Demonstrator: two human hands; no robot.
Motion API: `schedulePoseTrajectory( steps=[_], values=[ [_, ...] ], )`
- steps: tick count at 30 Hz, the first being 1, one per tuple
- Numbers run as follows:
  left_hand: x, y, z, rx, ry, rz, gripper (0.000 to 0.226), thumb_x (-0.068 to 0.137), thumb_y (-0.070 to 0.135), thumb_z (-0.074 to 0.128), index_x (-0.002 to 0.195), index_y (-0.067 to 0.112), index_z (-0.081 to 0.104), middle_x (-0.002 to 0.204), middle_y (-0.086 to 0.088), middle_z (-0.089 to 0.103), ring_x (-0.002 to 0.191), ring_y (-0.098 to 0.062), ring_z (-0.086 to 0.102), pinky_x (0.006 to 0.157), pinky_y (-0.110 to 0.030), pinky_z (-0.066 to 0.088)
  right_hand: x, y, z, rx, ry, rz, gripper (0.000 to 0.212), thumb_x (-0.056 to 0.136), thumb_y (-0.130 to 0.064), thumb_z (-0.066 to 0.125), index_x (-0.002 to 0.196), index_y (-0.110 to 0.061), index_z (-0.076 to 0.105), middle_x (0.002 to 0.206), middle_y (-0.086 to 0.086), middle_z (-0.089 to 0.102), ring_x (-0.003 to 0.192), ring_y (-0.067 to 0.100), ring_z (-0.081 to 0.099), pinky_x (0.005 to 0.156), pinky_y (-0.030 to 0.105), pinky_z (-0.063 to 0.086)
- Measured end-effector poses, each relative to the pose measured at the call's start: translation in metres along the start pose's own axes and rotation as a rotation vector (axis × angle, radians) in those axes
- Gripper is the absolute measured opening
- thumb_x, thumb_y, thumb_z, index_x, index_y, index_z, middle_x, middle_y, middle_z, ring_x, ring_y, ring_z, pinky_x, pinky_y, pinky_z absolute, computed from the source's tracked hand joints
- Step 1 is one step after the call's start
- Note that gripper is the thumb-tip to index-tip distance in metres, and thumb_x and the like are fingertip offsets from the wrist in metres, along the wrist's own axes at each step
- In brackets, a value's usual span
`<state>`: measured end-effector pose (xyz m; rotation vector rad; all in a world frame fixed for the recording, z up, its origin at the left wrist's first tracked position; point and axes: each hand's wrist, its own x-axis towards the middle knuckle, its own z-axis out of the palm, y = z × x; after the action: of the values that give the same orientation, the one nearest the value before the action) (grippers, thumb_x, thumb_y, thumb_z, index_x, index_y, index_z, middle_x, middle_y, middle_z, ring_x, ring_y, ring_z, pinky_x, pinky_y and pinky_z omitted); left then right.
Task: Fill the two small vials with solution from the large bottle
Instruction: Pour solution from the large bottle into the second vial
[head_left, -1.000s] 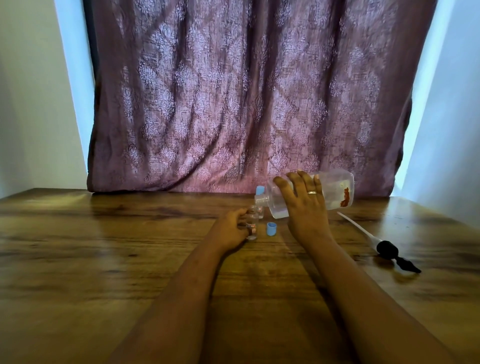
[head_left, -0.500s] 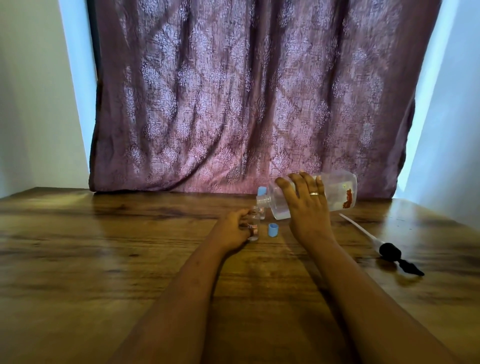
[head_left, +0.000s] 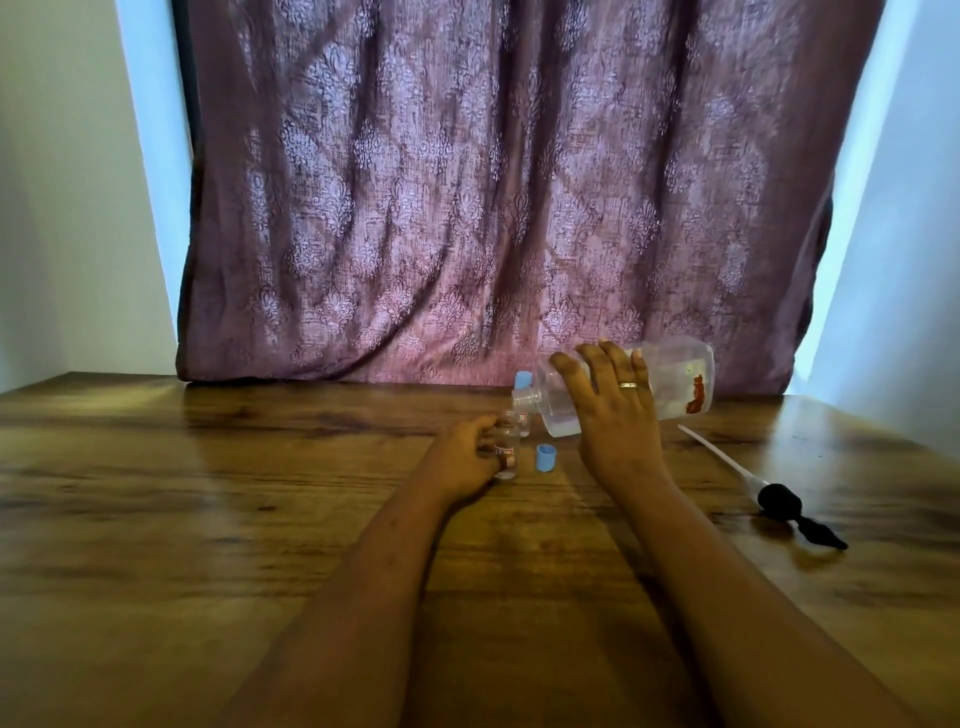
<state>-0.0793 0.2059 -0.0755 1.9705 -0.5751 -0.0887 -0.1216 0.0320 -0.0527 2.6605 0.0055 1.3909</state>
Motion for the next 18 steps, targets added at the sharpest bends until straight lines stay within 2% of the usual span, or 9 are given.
schedulePoseTrajectory(
  steps=[3,7,11,18],
  values=[
    [0.0001,-0.0001,0.0008,0.001,0.014,0.0,0.056,0.088,0.008,0.069,0.14,0.02,0.05,0.127,-0.006,0.066,0.108,-0.03,0.067,0.086,-0.043,0.054,0.0002,-0.0003,0.0001,0.0,-0.005,0.002,0.089,0.051,0.014,0.061,0.13,-0.021,0.038,0.131,0.015,0.05,0.129,0.038,0.037,0.11,0.049,0.019],
    [0.0019,-0.0011,0.0009,-0.005,0.009,0.003,0.057,0.088,0.007,0.069,0.14,0.02,0.049,0.129,-0.005,0.065,0.108,-0.027,0.066,0.078,-0.036,0.052,0.0002,-0.0005,0.0002,0.003,-0.012,0.004,0.091,0.051,0.016,0.06,0.13,-0.021,0.038,0.131,0.016,0.049,0.13,0.039,0.036,0.11,0.05,0.02],
    [0.0004,0.0,0.0002,-0.004,0.006,-0.003,0.058,0.089,0.007,0.068,0.142,0.017,0.047,0.13,-0.005,0.063,0.112,-0.028,0.065,0.095,-0.046,0.052,0.0003,-0.0007,-0.0001,0.005,-0.015,0.006,0.092,0.051,0.016,0.061,0.131,-0.021,0.037,0.132,0.015,0.048,0.131,0.038,0.034,0.111,0.049,0.018],
    [0.0004,0.0006,-0.0001,0.0,0.01,-0.006,0.06,0.09,0.005,0.066,0.144,0.015,0.044,0.135,-0.008,0.06,0.113,-0.029,0.064,0.096,-0.047,0.051,0.0005,-0.0009,-0.0006,0.005,-0.017,0.008,0.092,0.051,0.016,0.061,0.131,-0.021,0.037,0.132,0.016,0.049,0.131,0.039,0.035,0.111,0.048,0.016]
  ],
)
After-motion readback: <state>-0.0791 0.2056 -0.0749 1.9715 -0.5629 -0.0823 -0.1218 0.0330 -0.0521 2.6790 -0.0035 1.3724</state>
